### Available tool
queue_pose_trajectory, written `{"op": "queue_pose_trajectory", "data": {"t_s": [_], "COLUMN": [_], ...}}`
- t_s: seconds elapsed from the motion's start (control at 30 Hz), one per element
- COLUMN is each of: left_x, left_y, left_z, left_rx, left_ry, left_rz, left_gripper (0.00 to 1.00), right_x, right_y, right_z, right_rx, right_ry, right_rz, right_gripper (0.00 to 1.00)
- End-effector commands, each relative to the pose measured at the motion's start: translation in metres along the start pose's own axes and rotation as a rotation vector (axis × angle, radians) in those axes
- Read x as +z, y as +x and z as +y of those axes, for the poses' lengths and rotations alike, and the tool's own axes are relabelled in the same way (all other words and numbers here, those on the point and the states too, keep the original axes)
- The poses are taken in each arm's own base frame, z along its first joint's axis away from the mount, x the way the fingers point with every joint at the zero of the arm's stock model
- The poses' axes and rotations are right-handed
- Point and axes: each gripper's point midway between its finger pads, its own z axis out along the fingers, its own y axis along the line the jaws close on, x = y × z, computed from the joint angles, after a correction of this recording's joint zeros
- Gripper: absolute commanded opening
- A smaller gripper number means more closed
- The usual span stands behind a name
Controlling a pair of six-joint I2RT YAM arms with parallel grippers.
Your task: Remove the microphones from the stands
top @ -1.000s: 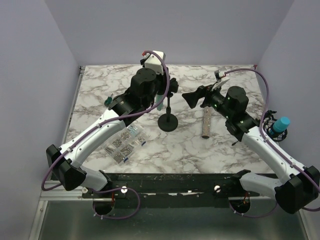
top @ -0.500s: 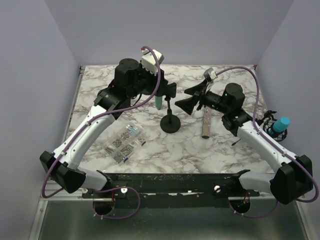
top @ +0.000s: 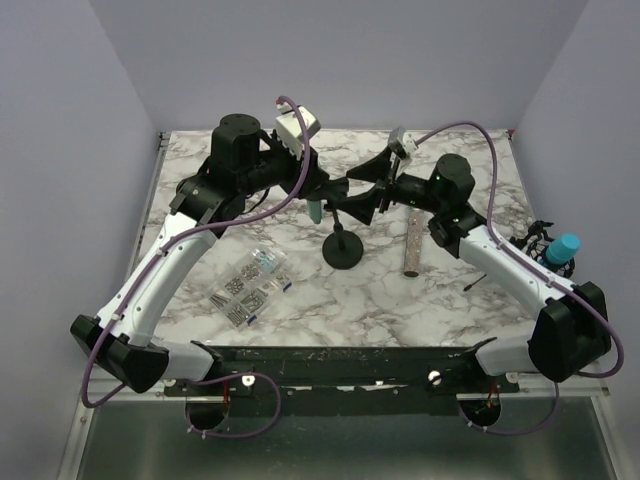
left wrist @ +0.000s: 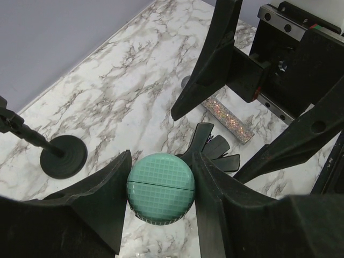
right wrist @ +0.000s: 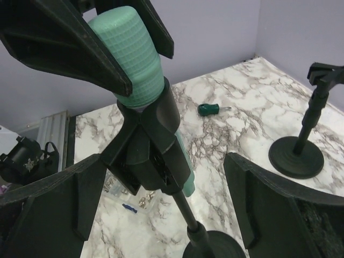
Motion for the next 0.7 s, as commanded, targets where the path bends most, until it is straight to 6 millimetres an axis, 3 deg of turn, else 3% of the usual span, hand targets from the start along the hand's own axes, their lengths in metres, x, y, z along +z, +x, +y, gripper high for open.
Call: {"op": "queue_pose_trajectory", "data": {"t_s": [0.0,0.13,0.33,0.37,0.4,0.5,0.67], "left_x": [-0.012,-0.009,-0.008,-0.009,-0.009,-0.012,-0.013], "left_y": [0.003,0.004,0.003,0.002,0.002,-0.001,-0.002], "left_z": [-0.013,-0.012,-0.008,-0.008,-0.007,-0.007,-0.005], "left_rx": [-0.019,-0.048,-0.077,-0.078,-0.082,-0.084,-0.089], "left_ry": [0.056,0.056,0.061,0.062,0.06,0.061,0.053], "left_rz": [-0.001,0.0,-0.012,-0.016,-0.018,-0.03,-0.037], "left_gripper": [0.0,0.0,0.0,0.0,0.0,0.0,0.0], "right_x": [0.015,0.024,0.032,0.032,0.032,0.03,0.026], "right_y": [-0.01,-0.01,-0.002,-0.002,-0.002,-0.002,-0.001], "right_z": [0.012,0.019,0.012,0.011,0.009,0.004,0.002], "right_rx": [-0.082,-0.113,-0.127,-0.13,-0.133,-0.146,-0.159], "right_ry": [-0.046,-0.03,0.015,0.02,0.029,0.066,0.089], "right_rz": [-0.019,-0.027,-0.017,-0.02,-0.021,-0.038,-0.05], "right_gripper": [0.98,0.97,0.83,0.77,0.61,0.03,0.01]}}
